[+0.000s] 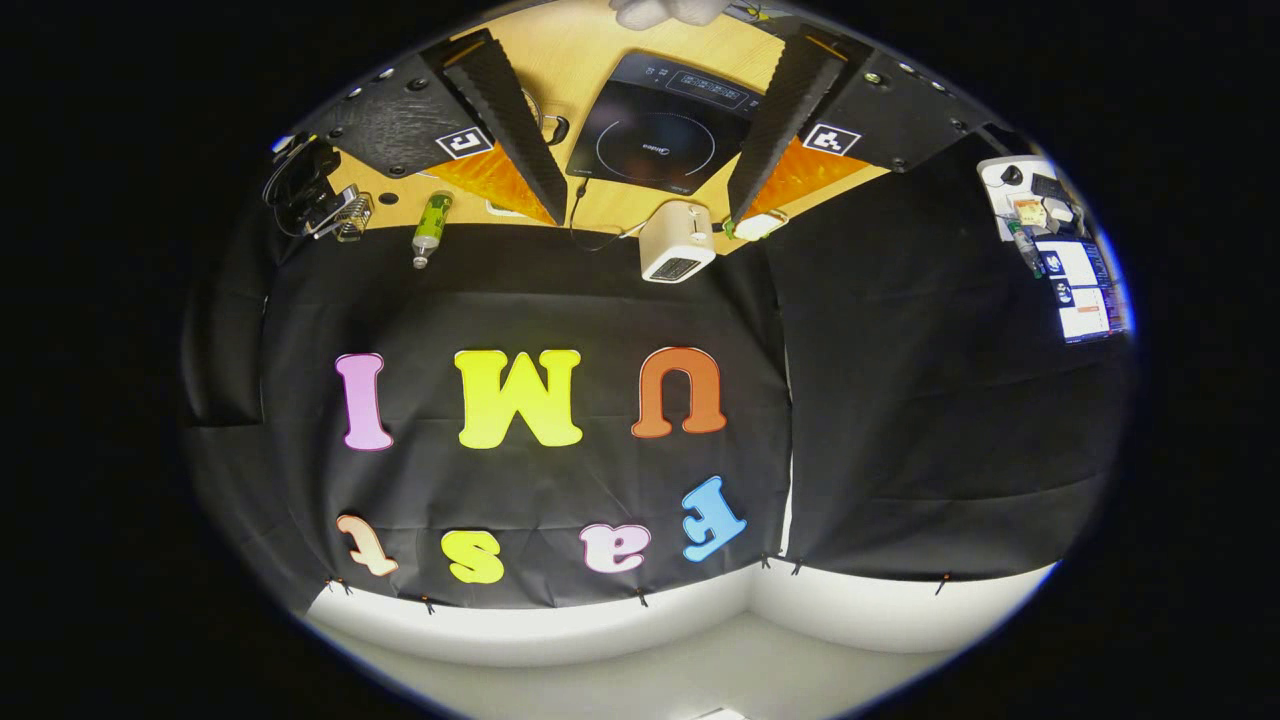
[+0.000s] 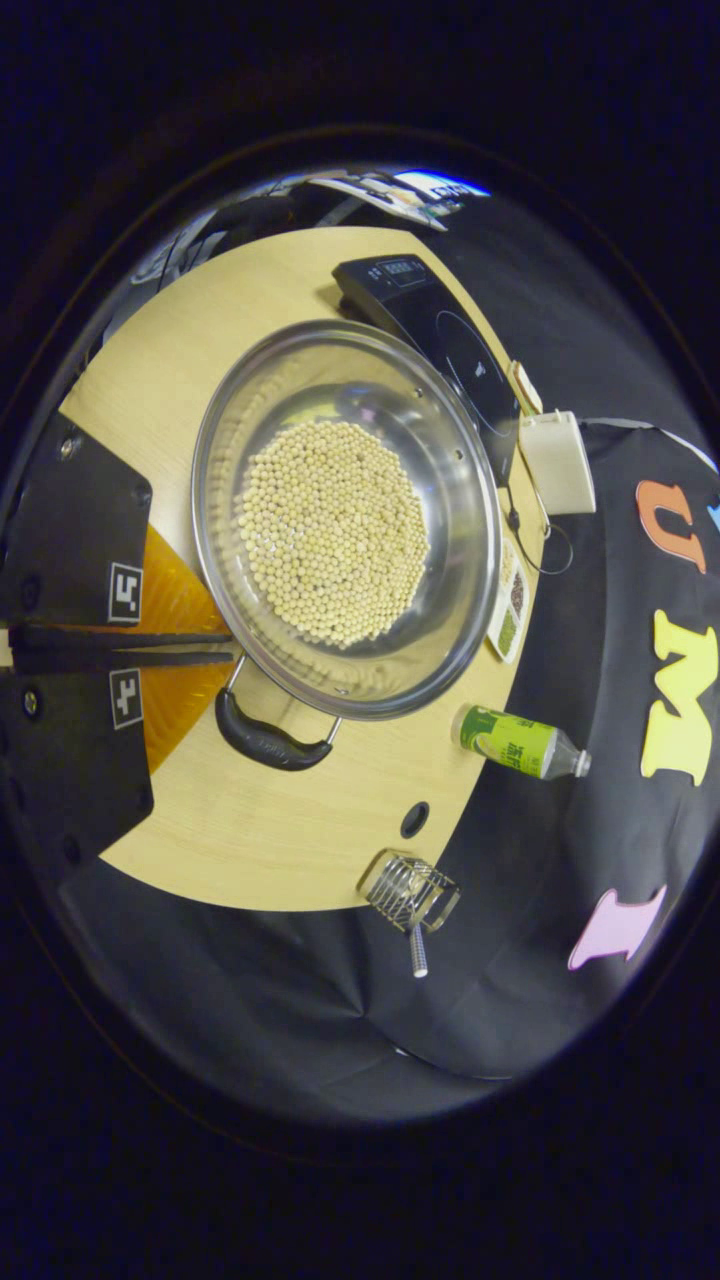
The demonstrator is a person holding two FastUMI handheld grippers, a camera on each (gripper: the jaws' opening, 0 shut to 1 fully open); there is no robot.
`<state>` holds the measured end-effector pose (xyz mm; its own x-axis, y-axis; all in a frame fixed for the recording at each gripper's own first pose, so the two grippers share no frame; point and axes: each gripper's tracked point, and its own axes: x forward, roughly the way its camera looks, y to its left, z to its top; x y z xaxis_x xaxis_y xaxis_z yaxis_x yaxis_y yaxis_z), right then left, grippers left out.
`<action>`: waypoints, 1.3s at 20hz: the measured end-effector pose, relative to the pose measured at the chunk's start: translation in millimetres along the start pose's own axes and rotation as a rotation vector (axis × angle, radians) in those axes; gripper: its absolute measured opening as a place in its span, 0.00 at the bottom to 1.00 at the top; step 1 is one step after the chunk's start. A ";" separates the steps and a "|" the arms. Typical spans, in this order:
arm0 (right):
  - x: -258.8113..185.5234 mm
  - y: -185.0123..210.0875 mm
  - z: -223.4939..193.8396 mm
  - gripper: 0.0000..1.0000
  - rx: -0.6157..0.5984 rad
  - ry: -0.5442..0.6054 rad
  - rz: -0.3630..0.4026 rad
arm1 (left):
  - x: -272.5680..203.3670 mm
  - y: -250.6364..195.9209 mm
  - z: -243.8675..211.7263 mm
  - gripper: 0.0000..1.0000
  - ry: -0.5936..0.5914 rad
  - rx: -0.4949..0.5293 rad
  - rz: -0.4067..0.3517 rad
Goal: First push the handle of the pot to place it horizontally, then grasp the pot with both hands and set it on the induction cooktop.
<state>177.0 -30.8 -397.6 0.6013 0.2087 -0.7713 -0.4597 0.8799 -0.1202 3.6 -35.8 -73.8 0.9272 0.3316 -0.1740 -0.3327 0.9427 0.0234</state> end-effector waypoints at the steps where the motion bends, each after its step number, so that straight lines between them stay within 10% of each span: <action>1: -2.6 2.5 -2.1 0.00 0.004 0.001 0.000 | 1.7 -0.9 0.6 0.96 -0.003 -0.002 -0.013; 13: -90.4 29.5 0.4 0.13 0.153 -0.147 -0.124 | 23.7 -7.8 -9.0 0.96 0.002 0.031 -0.246; 18: -126.6 45.3 -14.7 0.55 0.268 -0.183 -0.173 | 25.8 -13.8 -29.5 0.96 0.037 0.026 -0.371; 26: -122.8 48.0 -34.2 0.87 0.448 -0.198 -0.180 | 50.4 -44.9 -125.6 0.97 0.247 0.049 -0.473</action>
<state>58.7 -28.8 -330.0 0.7770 0.0758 -0.6249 -0.0389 0.9966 0.0725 43.7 -66.0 -207.3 0.9040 -0.1429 -0.4031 0.1259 0.9897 -0.0686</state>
